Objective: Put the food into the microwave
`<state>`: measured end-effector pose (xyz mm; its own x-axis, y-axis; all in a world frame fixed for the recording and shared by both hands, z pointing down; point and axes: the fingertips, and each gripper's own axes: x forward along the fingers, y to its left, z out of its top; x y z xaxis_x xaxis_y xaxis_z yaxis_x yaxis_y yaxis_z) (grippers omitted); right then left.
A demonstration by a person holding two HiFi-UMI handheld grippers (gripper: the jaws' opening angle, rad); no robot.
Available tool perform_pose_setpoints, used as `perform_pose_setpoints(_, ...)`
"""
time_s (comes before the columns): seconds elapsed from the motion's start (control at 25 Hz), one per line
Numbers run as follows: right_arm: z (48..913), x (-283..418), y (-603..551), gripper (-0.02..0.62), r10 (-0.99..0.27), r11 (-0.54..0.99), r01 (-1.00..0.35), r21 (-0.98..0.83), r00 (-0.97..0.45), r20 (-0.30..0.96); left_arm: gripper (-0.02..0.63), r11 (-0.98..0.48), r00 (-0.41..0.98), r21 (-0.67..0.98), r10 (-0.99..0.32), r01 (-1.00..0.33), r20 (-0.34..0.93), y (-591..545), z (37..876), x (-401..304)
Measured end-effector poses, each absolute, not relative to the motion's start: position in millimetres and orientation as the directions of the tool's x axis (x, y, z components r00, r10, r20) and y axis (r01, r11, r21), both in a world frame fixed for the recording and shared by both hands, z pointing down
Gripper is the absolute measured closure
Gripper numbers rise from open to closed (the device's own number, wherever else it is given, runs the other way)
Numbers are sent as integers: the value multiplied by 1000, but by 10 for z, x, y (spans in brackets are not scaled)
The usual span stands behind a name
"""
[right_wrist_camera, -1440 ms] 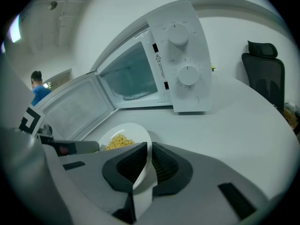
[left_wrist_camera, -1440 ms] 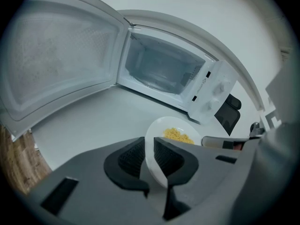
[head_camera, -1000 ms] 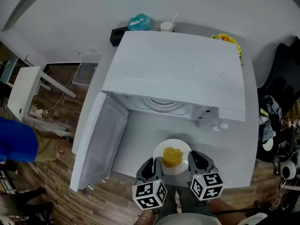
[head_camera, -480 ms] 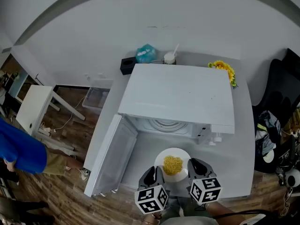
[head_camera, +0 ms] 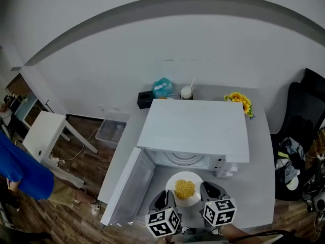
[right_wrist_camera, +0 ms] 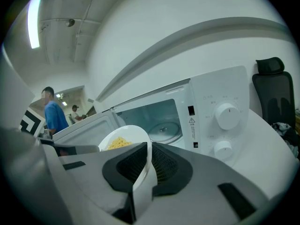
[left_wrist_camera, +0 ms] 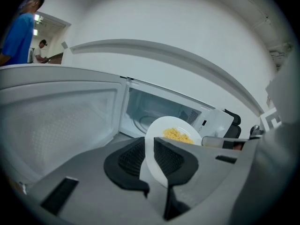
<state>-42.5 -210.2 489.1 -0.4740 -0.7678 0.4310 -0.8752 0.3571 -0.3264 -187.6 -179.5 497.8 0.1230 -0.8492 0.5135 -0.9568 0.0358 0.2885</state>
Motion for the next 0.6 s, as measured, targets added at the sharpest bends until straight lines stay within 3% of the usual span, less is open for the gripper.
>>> perform_pose_setpoints(0.6,4947,-665,-2553,552,-800,334,-879,-340,-455,392,543,54,118,299,-843,-953,525,-2235,5095,-2123)
